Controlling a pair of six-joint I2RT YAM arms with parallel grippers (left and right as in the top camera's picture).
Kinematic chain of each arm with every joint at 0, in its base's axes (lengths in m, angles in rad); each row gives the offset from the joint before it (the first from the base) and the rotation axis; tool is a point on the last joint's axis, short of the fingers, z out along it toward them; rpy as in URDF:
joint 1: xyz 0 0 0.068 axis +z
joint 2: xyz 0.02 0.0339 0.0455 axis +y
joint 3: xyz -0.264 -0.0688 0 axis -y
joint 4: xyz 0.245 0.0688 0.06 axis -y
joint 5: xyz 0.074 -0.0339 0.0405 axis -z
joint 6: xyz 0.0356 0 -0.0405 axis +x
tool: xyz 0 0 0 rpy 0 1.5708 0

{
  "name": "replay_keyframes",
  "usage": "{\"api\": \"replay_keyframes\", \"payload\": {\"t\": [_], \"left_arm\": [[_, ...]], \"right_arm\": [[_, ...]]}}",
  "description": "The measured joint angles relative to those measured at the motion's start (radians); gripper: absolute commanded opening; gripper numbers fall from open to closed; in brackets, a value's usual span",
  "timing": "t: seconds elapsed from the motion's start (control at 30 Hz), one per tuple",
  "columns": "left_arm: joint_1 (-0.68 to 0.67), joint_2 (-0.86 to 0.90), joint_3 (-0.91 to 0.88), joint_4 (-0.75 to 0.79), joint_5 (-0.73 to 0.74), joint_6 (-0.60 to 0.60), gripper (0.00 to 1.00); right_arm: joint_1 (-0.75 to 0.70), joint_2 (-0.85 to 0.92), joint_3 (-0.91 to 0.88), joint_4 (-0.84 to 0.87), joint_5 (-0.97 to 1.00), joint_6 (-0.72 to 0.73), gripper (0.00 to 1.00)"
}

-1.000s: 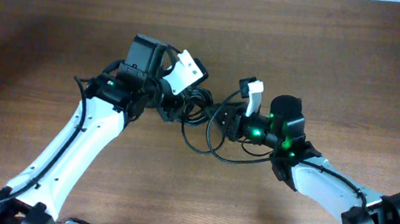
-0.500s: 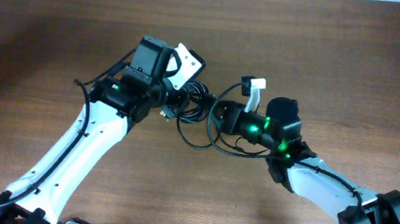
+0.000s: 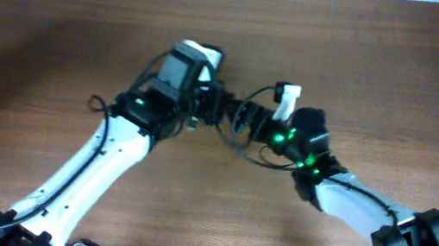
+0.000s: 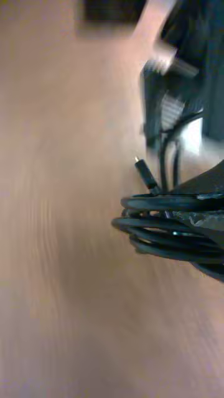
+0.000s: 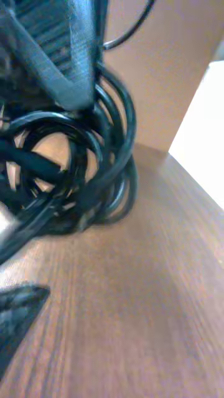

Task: Untangle cables
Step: 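Move the right gripper to the bundle and grasp a cable strand, then pull both grippers apart to spread the cable bundle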

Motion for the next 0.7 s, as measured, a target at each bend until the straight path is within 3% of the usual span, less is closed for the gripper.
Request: {"api": "replay_keyframes", "payload": {"t": [0.17, 0.33, 0.47, 0.53, 0.7], "left_arm": [[0.130, 0.000, 0.000, -0.043, -0.085, -0.437, 0.00], [0.127, 0.000, 0.000, -0.136, -0.089, -0.869, 0.00], [0.127, 0.000, 0.000, -0.140, -0.089, -0.966, 0.00], [0.125, 0.000, 0.000, -0.143, -0.089, -0.985, 0.00], [0.104, 0.000, 0.000, -0.168, -0.089, -0.962, 0.00]], "right_arm": [[-0.168, 0.000, 0.002, 0.019, -0.237, -0.001, 1.00], [-0.058, 0.000, 0.003, 0.061, -0.374, -0.073, 1.00], [0.058, 0.000, 0.004, 0.031, -0.285, 0.008, 0.94], [0.120, 0.000, 0.004, -0.012, -0.201, 0.133, 0.82], [0.178, 0.000, 0.004, -0.006, -0.033, 0.367, 0.68]]}}
